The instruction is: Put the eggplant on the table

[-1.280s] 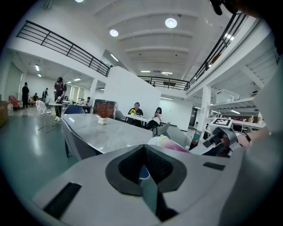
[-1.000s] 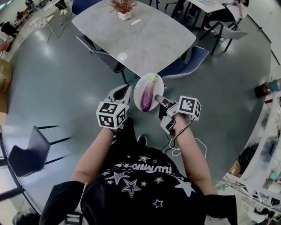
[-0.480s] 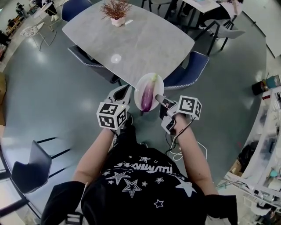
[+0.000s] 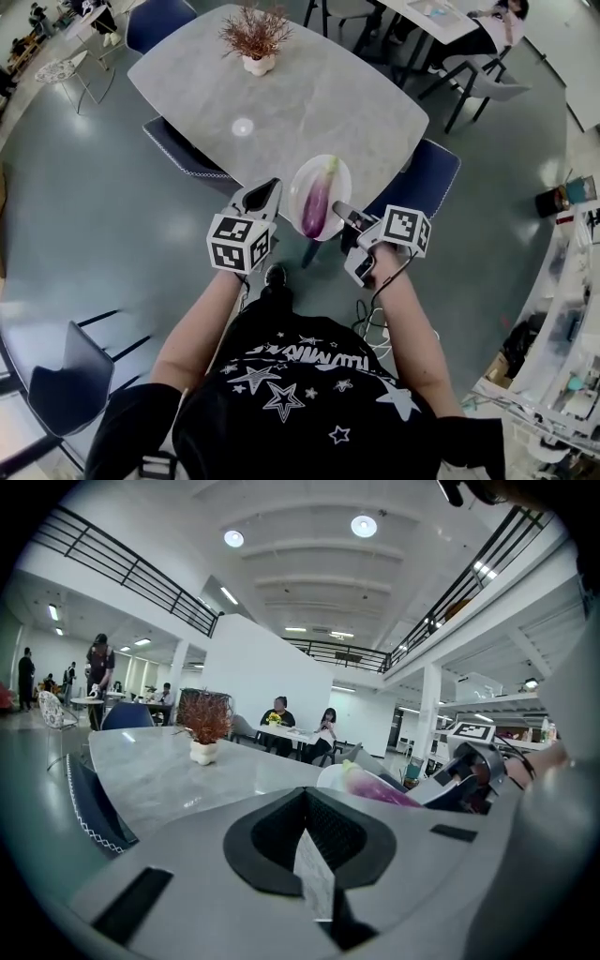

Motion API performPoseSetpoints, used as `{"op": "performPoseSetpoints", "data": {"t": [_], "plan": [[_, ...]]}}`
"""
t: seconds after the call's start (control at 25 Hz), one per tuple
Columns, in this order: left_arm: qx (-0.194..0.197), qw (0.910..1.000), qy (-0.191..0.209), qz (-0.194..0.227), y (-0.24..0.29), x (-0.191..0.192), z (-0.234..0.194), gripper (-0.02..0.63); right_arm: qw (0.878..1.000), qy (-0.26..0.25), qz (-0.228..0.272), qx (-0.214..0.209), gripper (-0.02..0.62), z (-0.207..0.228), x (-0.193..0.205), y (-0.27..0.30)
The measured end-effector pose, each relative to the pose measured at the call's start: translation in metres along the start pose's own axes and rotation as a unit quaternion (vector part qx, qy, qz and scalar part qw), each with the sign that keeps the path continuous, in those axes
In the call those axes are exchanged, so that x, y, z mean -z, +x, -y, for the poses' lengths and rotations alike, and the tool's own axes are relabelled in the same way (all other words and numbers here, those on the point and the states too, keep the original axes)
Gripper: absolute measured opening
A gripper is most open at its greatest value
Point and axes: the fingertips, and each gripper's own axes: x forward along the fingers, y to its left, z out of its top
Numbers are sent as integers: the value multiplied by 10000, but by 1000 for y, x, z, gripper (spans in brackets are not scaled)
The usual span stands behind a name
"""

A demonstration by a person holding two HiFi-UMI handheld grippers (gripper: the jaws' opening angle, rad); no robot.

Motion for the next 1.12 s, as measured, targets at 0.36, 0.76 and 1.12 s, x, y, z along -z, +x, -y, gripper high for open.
{"op": "performPoseSetpoints", "data": {"t": [0.36, 0.76, 1.12], "plan": [[203, 9996, -82, -184, 55, -21, -61, 8, 9996, 161, 125, 197, 21, -1, -51, 59], [489, 9980, -66, -385, 87, -28, -103, 8, 9985, 308, 249, 370, 21, -1, -80, 109], [480, 9976, -191, -459, 97, -21, -124, 8, 9975, 382, 301, 509, 21, 6, -88, 120]]}}
